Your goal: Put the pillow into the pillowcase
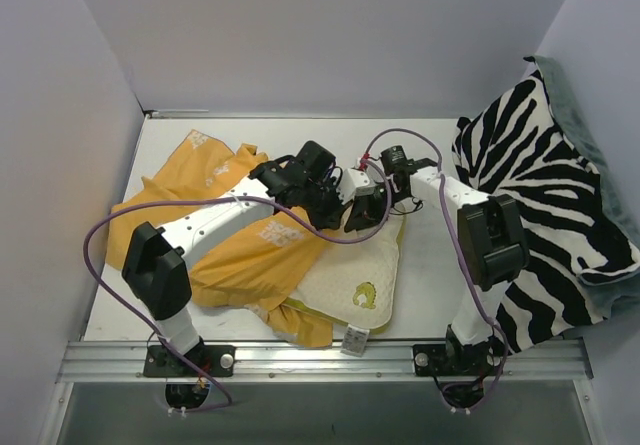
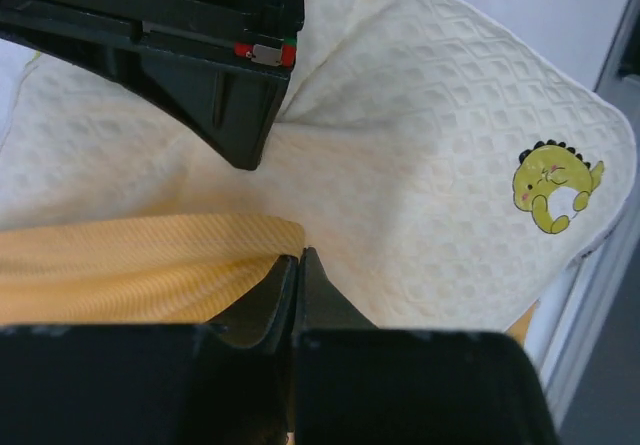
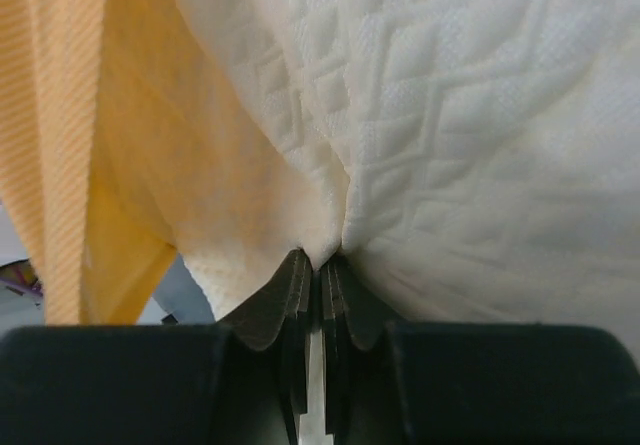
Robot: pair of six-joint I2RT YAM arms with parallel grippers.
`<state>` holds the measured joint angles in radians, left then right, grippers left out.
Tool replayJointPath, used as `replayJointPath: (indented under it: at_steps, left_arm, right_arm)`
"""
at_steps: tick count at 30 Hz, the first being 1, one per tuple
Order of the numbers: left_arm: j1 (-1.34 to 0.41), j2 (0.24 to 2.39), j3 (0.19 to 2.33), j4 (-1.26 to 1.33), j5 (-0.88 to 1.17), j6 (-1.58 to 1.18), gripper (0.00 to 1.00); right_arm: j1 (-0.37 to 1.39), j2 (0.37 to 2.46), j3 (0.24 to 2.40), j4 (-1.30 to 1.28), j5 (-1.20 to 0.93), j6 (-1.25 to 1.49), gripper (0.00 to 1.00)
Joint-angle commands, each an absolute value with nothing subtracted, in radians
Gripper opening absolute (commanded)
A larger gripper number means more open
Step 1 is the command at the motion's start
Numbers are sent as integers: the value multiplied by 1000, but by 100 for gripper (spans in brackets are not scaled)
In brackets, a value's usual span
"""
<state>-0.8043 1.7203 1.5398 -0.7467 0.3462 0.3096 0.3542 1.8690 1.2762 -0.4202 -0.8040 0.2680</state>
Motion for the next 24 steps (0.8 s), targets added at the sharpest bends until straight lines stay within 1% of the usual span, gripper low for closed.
replayJointPath:
  at_steps: [1,6,7,8,9,10,11,12,13,14,15,16,20,21,24]
  left_arm:
    - [-792,1749,1586,-650,620,219,0]
    - [-692,1672,1434,-693,606,309,0]
    - [-668,1645,1405,-718,603,336,5]
    - [-655,1631,1401,-741,580,356,16]
    - [-641,1617,1401,-768,565,370,48]
    - [-628,1591,1405,-769,552,365,65]
    - [-591,1582,1434,-767,511,359,77]
    - [-574,1575,1456,-740,485,333,93]
    - [-552,1575,1482,-721,465,319,95]
    - [-531,1589,1538,-701,457,302,97]
    - [-502,1603,1564,-660,409,270,97]
    - [-500,1621,1598,-646,369,262,97]
    - [-499,1810,1745,-632,214,245,97]
    - [-494,1845,1800,-632,195,226,96]
    - [-491,1979,1877,-635,170,183,95]
  right_arm:
    - [374,1752,1240,-324,-991,364,0]
    - [364,1680,1146,-334,-976,316,0]
    - [362,1672,1140,-357,-962,257,0]
    - [365,1664,1138,-385,-945,227,1]
    - [364,1652,1140,-432,-927,194,7]
    - [353,1643,1144,-451,-884,169,26]
    - [345,1634,1149,-462,-856,137,39]
    - [335,1612,1155,-462,-836,129,50]
    - [310,1606,1184,-463,-813,126,65]
    - [301,1608,1204,-462,-767,124,71]
    - [292,1620,1232,-462,-746,124,73]
    - [285,1634,1277,-462,-724,126,78]
    - [287,1725,1380,-466,-595,132,83]
    - [290,1773,1396,-478,-565,126,84]
    - [299,1856,1446,-521,-532,124,85]
